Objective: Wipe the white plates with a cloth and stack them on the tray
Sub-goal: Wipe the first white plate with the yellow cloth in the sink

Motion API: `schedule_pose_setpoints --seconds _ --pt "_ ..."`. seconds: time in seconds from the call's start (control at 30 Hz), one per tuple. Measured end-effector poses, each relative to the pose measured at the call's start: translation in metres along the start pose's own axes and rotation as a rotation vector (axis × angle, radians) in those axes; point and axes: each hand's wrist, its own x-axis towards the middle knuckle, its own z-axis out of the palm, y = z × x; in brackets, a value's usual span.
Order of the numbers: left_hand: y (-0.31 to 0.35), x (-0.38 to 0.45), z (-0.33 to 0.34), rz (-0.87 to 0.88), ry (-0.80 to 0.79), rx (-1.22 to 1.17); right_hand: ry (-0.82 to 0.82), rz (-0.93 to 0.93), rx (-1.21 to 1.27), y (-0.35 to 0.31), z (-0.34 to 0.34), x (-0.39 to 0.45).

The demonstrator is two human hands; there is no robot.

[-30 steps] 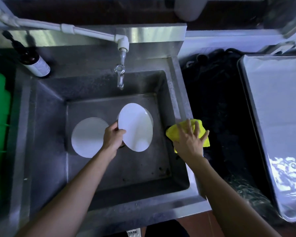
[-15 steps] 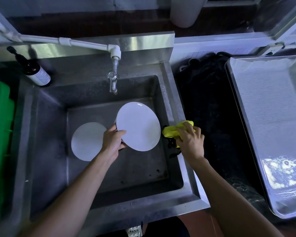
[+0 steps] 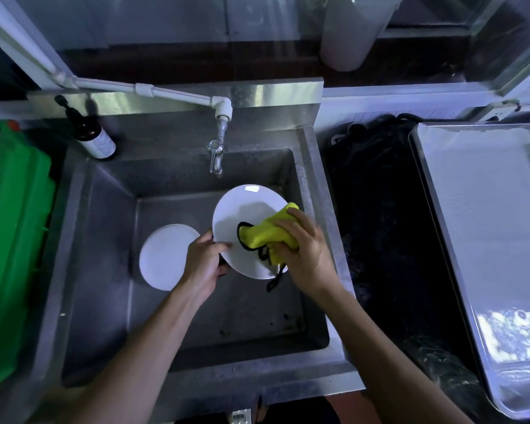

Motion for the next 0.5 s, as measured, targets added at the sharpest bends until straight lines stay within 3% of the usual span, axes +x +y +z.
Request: schedule_pose_setpoints --seconds 0.2,0.37,0.5 --pt "0.003 -0.011 -0.009 0.045 -0.009 -0.056 -0.224 -0.073 -0.236 -0.01 0.018 -0.007" --pt "0.006 -0.019 -0.016 0.069 -0.07 -0.096 -0.247 -0.229 -0.416 -0.005 0.013 -0.001" --pt "0.01 -0.025 -0.013 0.103 -0.15 -0.113 -0.206 -0.243 -0.524 -0.008 0.017 0.003"
